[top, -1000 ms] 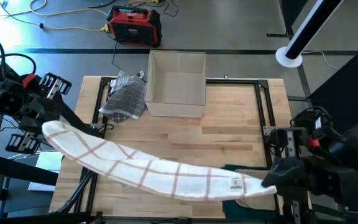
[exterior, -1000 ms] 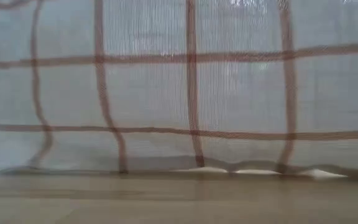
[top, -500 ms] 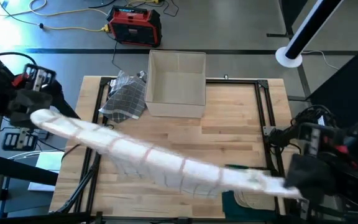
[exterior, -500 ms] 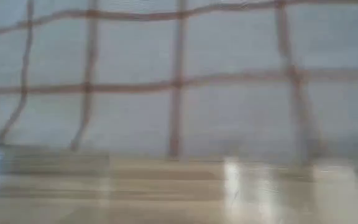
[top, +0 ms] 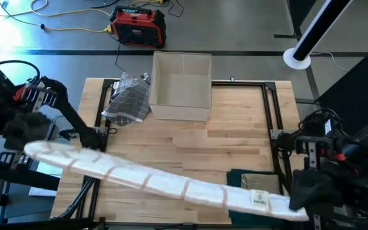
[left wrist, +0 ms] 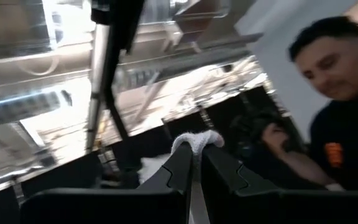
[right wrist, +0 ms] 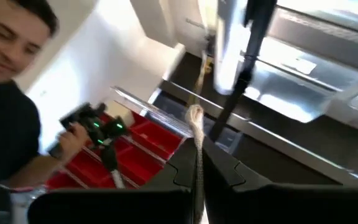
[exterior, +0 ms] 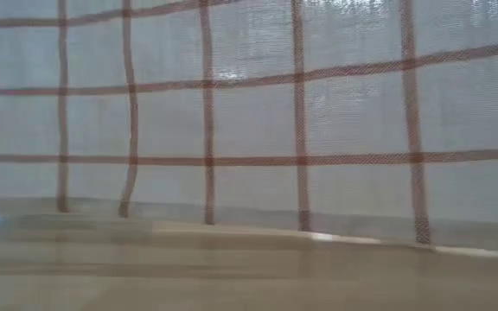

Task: Fold towel
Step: Fold the white patterned towel

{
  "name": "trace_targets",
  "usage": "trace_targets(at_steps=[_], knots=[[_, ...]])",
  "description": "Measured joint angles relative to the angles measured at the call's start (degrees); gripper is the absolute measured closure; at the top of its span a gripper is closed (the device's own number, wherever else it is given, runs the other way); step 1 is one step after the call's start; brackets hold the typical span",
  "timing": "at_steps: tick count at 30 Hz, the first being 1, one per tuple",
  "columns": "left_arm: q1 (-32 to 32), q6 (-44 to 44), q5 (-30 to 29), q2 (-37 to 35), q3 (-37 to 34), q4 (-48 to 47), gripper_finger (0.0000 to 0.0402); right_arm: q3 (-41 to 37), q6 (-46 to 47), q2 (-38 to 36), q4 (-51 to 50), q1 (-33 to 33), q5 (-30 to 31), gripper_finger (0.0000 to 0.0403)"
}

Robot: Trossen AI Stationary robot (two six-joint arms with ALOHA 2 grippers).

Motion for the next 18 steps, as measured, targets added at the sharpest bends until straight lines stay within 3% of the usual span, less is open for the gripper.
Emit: trace_targets(at_steps=[5,11,18], knots=[[-5.91,1.84,-2.09,1.14,0.0,-0.54,0.0389,0.0,6.59,0.03,0.06,0.44,-0.72,0.0403],[-12.0,11.96,-10.29,3.53,0.0,4.0,0.0389,0.0,4.71,0.03,2.01,1.19,-4.03,0.0403],[-18.06,21.4,-20.24,4.96,0.0,10.28,0.0389,0.0,1.98,0.03,3.36,1.27,3.32,0.0403]])
